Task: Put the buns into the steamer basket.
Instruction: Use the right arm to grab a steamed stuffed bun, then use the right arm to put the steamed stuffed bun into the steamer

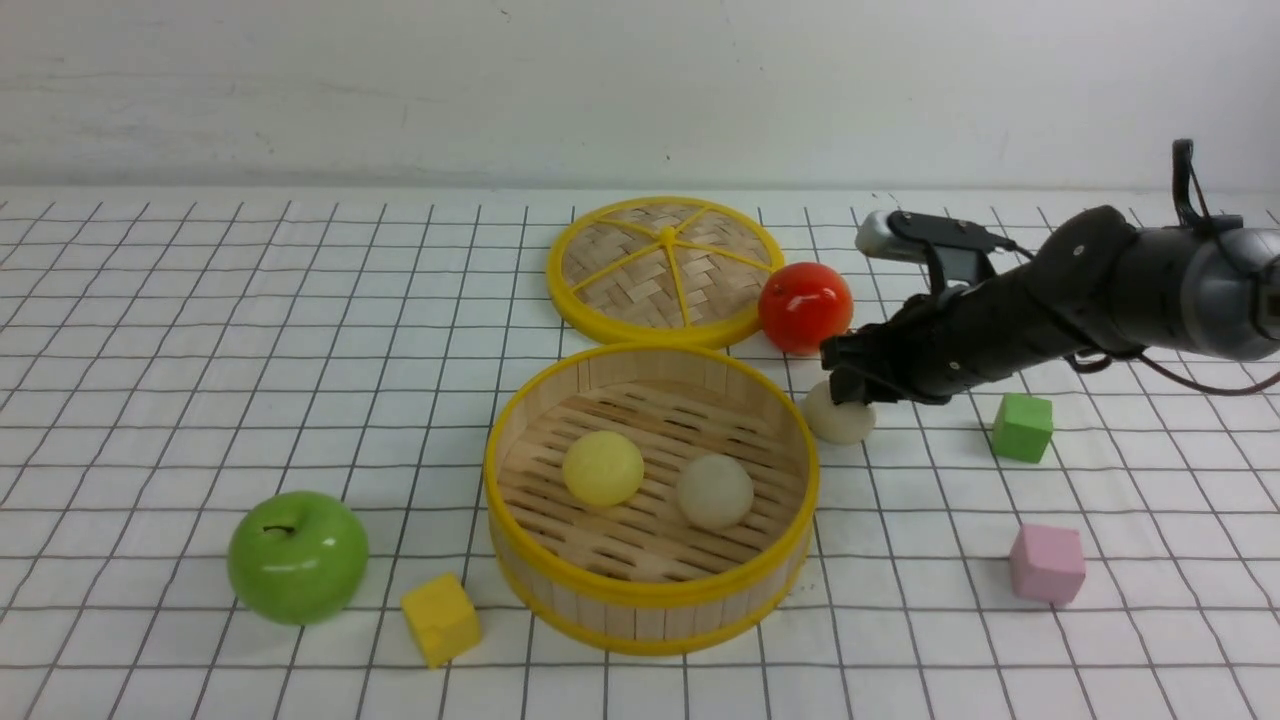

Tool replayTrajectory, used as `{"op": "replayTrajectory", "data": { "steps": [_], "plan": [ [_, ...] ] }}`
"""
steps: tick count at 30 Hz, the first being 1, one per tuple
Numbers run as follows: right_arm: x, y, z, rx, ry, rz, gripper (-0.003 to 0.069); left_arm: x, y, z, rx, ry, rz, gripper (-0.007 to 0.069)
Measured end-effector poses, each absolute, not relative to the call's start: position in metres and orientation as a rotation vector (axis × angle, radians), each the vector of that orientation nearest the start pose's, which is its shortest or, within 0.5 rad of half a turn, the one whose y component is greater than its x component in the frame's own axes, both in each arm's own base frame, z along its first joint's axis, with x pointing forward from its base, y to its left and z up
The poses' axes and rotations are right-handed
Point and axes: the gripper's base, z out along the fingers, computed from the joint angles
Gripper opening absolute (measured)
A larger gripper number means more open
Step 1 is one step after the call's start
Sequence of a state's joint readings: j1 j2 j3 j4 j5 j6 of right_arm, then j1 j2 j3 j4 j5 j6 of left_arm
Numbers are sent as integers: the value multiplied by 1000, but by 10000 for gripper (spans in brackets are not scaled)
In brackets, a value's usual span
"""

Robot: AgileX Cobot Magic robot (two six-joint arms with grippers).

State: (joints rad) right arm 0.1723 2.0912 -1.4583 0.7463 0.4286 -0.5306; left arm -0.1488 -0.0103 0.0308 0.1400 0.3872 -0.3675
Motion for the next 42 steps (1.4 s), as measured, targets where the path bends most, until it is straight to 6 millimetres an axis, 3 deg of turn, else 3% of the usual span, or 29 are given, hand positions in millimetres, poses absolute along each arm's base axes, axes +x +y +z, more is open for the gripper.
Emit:
{"op": "replayTrajectory", "data": {
  "steps": [7,12,16,17,19,22,25,29,30,33,38,41,42],
  "plan": [
    [444,104,170,-132,2457,507,12,52,-3,169,-119,1889,-212,50],
    [444,104,173,-115,2458,518,-1,52,-3,169,-119,1889,-212,53],
    [440,105,194,-123,2417,529,-1,52,-3,169,-119,1889,-212,57],
    [437,108,212,-132,2371,534,-1,52,-3,169,-119,1889,-212,59],
    [434,110,226,-137,2333,543,-1,52,-3,169,-119,1889,-212,61],
    [422,124,260,-177,2239,583,-1,52,-3,169,-116,1889,-208,69],
    [413,141,271,-245,2211,630,-1,52,-3,169,-115,1889,-206,72],
    [406,163,265,-328,2227,675,-1,52,-3,169,-114,1888,-204,74],
    [404,174,258,-357,2242,689,-1,52,-3,169,-114,1888,-204,76],
    [405,184,241,-371,2279,697,3,52,-3,169,-114,1889,-204,81],
    [412,189,210,-361,2340,683,38,52,-3,169,-114,1889,-204,85],
    [417,188,196,-336,2352,653,126,52,-3,169,-113,1890,-203,90],
    [417,188,196,-335,2352,651,126,52,-3,169,-113,1890,-203,90]
  ]
}}
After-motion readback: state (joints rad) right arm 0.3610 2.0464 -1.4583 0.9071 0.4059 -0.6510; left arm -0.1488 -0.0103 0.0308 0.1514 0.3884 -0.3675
